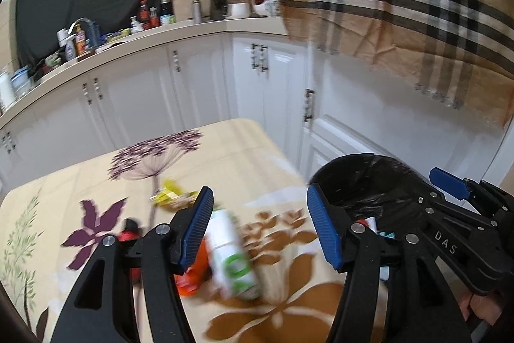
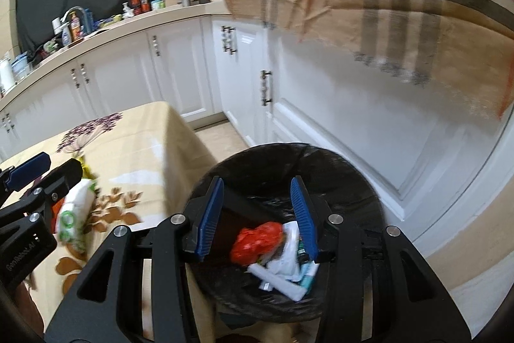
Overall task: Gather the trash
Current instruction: 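Move both open tools back over the table, then grasp the white-green wrapped roll with the right tool while the left tool grasps the white paper tube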
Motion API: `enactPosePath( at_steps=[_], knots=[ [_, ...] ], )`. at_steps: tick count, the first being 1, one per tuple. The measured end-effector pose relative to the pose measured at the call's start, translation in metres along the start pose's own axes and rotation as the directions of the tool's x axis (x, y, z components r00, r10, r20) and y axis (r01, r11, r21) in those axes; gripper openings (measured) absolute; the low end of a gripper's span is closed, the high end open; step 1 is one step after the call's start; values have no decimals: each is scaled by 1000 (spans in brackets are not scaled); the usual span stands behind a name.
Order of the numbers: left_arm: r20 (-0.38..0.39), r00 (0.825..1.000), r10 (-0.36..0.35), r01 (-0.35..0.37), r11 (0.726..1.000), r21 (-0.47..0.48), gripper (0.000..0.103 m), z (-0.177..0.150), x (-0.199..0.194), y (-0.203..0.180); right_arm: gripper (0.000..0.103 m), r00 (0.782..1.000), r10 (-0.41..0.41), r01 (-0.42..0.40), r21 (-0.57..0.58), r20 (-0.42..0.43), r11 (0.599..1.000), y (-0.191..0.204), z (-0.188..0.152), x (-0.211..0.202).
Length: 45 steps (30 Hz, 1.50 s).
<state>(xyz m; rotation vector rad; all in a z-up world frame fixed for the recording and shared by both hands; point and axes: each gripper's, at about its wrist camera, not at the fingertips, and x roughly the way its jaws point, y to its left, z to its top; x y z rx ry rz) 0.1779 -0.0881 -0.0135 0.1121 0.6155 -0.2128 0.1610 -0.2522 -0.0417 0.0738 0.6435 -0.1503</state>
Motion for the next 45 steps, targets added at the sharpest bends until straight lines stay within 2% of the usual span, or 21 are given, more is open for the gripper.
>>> enactPosePath(
  at_steps=[10, 17, 25, 34, 37, 45],
  knots=[
    [-23, 992, 122, -124, 988, -90, 62, -29, -38, 71, 42, 995, 99, -100, -86, -14, 991, 64, -5, -8],
    [-50, 974, 219, -224, 963, -151, 63, -50, -57, 120, 42, 986, 163, -167, -151, -41, 974, 110, -9, -9],
    [-94, 956, 277, -291, 931, -220, 63, -71, -68, 164, 42, 975, 204, -219, -208, -93, 953, 151, -13, 0],
    [-110, 952, 285, -304, 918, -254, 63, -80, -72, 181, 42, 964, 191, -231, -223, -185, 947, 168, -20, 18],
    [-114, 954, 277, -298, 920, -256, 63, -81, -70, 180, 28, 959, 200, -243, -221, -203, 944, 168, -22, 20],
    [-112, 966, 233, -253, 938, -238, 63, -77, -66, 160, 27, 965, 205, -239, -219, -166, 946, 160, -22, 9]
  ],
)
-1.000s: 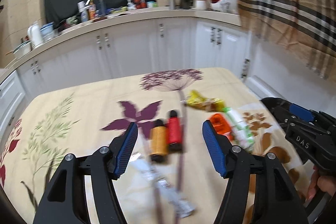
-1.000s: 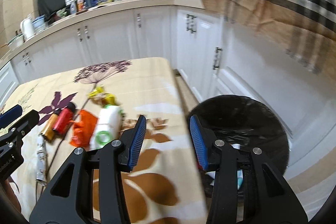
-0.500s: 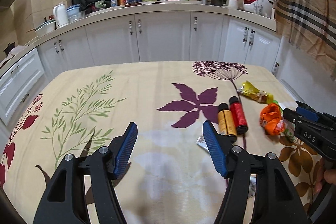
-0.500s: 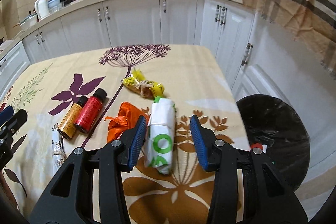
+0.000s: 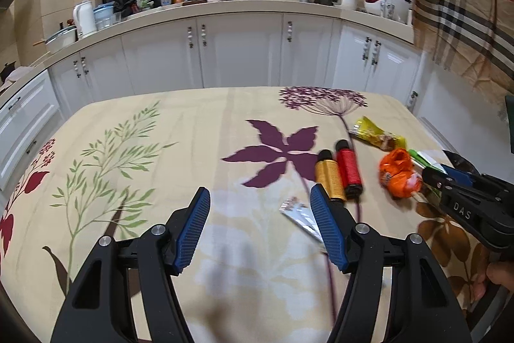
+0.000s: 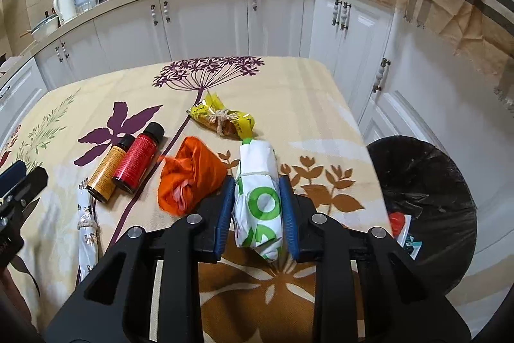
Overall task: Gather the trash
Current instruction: 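Grasp the white-green wrapped roll with the right tool while the left tool grasps the white paper tube, then carry the white-green roll and white paper tube over the bin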
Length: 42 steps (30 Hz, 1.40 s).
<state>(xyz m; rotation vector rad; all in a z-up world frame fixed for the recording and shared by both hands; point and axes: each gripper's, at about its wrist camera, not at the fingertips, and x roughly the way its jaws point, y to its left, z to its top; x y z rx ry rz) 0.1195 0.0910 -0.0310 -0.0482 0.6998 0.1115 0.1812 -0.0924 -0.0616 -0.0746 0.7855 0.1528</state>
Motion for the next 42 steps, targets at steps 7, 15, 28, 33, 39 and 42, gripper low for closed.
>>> enactPosePath(
  at_steps=[7, 15, 28, 33, 39, 42],
  knots=[
    [-15, 999, -39, 40, 998, 43, 68, -6, 1, -33, 27, 1000, -7, 7, 18, 29, 1000, -16, -6, -15],
    [-108, 994, -25, 34, 995, 90, 68, -19, 19, -54, 27, 999, -12, 9, 51, 47, 999, -41, -17, -29],
    [-185, 981, -55, 75, 991, 107, 18, -35, 17, -46, 27, 998, 9, -13, 63, 62, 998, -46, -26, -38],
    [-175, 982, -74, 88, 993, 78, 17, -38, 10, -36, 27, 997, 17, -21, 57, 69, 998, -41, -28, -41],
    [-103, 992, -67, 75, 994, 75, 17, -36, -9, -32, 27, 995, 25, -30, 47, 94, 998, -34, -28, -49],
    [-72, 994, -81, 86, 994, 72, 17, -30, -18, -32, 27, 994, 19, -25, 52, 110, 998, -36, -27, -54]
  ],
)
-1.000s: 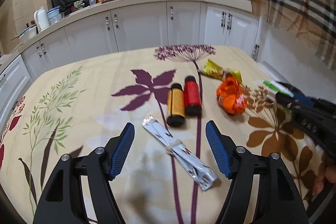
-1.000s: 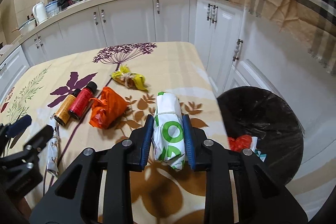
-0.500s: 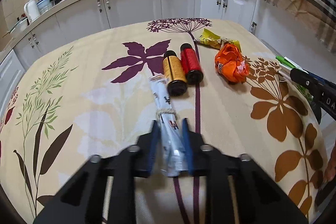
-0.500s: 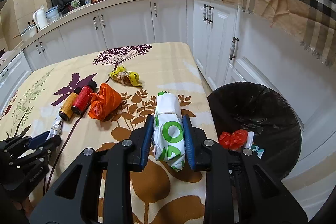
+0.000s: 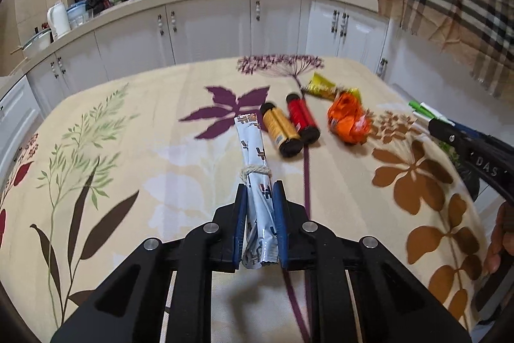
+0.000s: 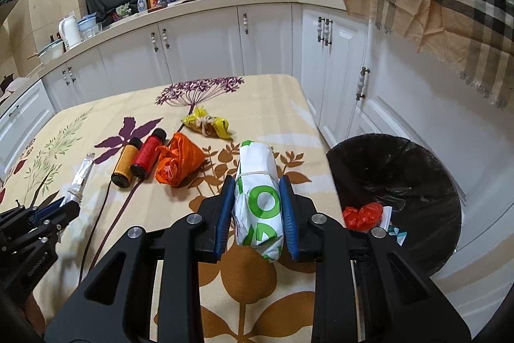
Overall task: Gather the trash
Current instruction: 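Carry the white-green roll and white paper tube over the bin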
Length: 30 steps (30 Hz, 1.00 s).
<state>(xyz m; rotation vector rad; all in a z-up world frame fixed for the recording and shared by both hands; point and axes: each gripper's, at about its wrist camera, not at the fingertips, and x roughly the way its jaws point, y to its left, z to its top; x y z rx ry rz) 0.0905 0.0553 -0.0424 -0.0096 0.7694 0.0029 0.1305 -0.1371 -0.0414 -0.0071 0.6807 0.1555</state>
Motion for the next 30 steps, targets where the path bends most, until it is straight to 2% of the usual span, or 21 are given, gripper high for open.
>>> enactPosePath(
  at_steps=[5, 13, 24, 30],
  knots=[
    [53, 998, -34, 33, 999, 14, 17, 14, -9, -9, 27, 999, -30, 30, 17, 30, 999, -11, 5, -10],
    [89, 990, -114, 108, 992, 66, 18, 33, -5, -43, 27, 991, -114, 110, 65, 71, 992, -42, 12, -26],
    [107, 967, -231, 211, 962, 173, 18, 58, 12, -112, 27, 967, -236, 225, 118, 93, 967, -85, 14, -34],
    [102, 958, -267, 240, 946, 219, 18, 65, 21, -144, 27, 953, -287, 271, 150, 93, 951, -111, 14, -32]
  ],
)
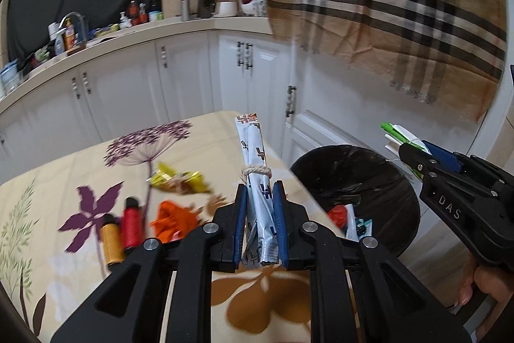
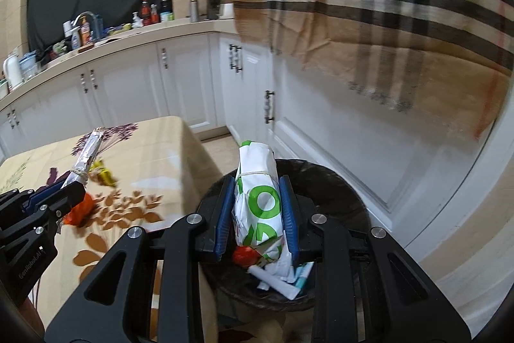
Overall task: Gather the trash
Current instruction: 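Carry the white-green roll and white paper tube over the bin, then open both tools to drop the roll and paper tube into the bin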
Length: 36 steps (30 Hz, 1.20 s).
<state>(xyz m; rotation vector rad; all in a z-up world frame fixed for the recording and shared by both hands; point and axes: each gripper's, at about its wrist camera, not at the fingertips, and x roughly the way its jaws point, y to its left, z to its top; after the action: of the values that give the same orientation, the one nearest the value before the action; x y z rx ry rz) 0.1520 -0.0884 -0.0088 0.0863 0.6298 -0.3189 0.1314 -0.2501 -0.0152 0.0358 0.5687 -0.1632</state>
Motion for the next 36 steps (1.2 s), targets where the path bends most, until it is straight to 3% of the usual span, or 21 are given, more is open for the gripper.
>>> enactPosePath(
  at_steps=[11, 25, 30, 31, 34, 36],
  knots=[
    [-9, 1000, -25, 25, 999, 43, 18, 14, 35, -33, 27, 998, -63, 63, 38, -12, 997, -34, -1, 20],
    [-35, 999, -36, 39, 995, 94, 18, 27, 74, -66, 28, 996, -84, 87, 67, -40, 994, -55, -6, 48],
    [-76, 997, -33, 42, 993, 109, 19, 30, 90, -73, 28, 994, -94, 97, 77, -48, 992, -60, -5, 61],
    [-81, 996, -31, 40, 993, 108, 20, 30, 93, -73, 30, 994, -95, 99, 83, -51, 992, -62, -5, 64],
    [-99, 995, -27, 37, 994, 105, 42, 31, 100, -74, 44, 993, -101, 107, 96, -61, 990, -67, -6, 71],
    [-92, 995, -22, 32, 994, 103, 45, 30, 100, -75, 44, 992, -106, 112, 101, -66, 989, -69, -7, 73]
  ],
)
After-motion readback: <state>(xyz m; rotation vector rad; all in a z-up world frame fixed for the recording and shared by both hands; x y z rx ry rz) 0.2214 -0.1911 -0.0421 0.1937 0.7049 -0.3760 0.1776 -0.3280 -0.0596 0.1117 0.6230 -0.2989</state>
